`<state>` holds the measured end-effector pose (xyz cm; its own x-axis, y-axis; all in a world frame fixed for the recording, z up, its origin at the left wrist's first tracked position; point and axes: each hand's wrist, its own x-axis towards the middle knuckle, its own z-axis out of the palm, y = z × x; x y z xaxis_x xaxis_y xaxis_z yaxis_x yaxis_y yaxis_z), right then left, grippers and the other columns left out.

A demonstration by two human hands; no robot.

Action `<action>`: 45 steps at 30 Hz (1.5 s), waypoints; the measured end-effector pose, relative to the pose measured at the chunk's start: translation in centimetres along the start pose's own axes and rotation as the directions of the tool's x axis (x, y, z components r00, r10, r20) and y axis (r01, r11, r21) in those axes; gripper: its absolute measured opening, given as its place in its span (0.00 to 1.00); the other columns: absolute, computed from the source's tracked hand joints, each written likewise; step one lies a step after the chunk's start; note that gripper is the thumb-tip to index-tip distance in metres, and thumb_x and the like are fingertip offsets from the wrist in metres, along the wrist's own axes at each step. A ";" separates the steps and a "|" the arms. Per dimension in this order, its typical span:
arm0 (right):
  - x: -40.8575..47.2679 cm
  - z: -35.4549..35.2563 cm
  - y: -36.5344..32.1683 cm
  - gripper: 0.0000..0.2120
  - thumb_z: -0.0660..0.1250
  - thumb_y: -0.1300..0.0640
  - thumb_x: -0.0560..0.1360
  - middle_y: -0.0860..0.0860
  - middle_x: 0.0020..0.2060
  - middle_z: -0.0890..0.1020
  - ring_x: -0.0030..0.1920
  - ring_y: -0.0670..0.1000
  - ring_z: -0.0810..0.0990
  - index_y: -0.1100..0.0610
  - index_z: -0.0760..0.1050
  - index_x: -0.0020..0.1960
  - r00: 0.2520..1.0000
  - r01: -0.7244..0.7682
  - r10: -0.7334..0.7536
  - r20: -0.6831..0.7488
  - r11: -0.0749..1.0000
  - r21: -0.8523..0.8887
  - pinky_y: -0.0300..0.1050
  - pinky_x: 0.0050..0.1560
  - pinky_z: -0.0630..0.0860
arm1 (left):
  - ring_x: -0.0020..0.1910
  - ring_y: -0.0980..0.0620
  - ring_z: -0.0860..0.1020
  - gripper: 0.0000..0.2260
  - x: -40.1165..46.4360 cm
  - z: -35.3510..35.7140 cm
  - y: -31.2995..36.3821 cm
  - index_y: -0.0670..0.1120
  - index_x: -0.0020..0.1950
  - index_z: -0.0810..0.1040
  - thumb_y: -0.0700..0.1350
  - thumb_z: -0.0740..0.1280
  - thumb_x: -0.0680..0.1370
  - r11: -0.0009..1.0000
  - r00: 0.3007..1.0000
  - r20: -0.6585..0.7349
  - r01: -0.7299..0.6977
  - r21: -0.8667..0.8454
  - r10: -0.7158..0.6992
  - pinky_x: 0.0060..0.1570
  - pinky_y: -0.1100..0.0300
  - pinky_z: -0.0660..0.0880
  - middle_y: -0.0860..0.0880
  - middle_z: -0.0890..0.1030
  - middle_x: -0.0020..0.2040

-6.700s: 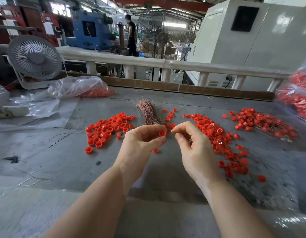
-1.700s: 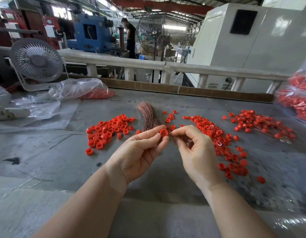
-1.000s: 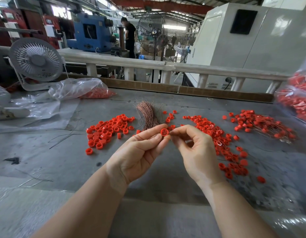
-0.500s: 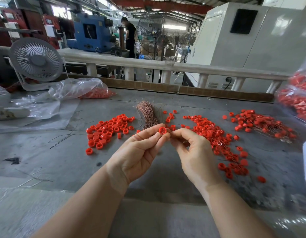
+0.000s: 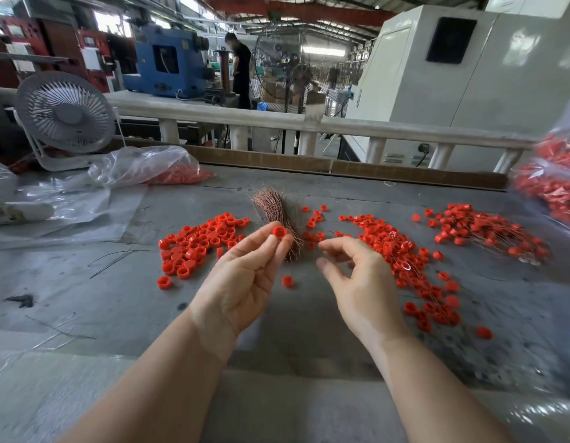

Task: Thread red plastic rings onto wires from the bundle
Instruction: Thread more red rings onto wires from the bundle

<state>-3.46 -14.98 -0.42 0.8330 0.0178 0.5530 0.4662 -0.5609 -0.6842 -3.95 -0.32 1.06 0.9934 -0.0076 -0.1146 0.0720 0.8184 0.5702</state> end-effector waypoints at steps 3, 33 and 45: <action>-0.1 -0.1 -0.2 0.06 0.71 0.65 0.70 0.46 0.37 0.77 0.40 0.47 0.75 0.56 0.79 0.42 0.996 0.086 -0.087 -0.012 0.993 -0.082 0.38 0.45 0.70 | 0.38 0.51 0.84 0.08 0.6 -0.7 0.4 0.37 0.48 0.78 0.30 0.60 0.75 0.994 0.992 -0.087 -0.092 -0.054 0.087 0.33 0.67 0.78 0.42 0.84 0.38; -0.5 1.0 0.0 0.09 0.67 0.63 0.74 0.46 0.48 0.81 0.53 0.49 0.74 0.54 0.81 0.51 0.938 0.192 -0.122 0.326 0.962 -0.193 0.43 0.55 0.70 | 0.39 0.52 0.83 0.09 0.2 -0.2 -0.1 0.37 0.48 0.79 0.30 0.61 0.74 0.999 0.999 -0.016 -0.043 0.031 0.044 0.36 0.67 0.79 0.43 0.84 0.39; -0.2 0.4 0.0 0.05 0.69 0.64 0.72 0.48 0.40 0.81 0.42 0.45 0.76 0.56 0.82 0.44 0.979 0.115 -0.092 0.182 0.986 -0.124 0.36 0.46 0.71 | 0.39 0.52 0.83 0.09 -0.1 0.0 -0.3 0.38 0.46 0.79 0.31 0.63 0.69 0.999 0.999 0.012 -0.030 0.040 0.030 0.35 0.67 0.78 0.43 0.84 0.39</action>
<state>-3.50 -14.67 -0.65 0.8271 0.2194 0.5175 0.5185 -0.6531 -0.5519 -4.07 -0.60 0.90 0.9961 0.0096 -0.0873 0.0454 0.7948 0.6052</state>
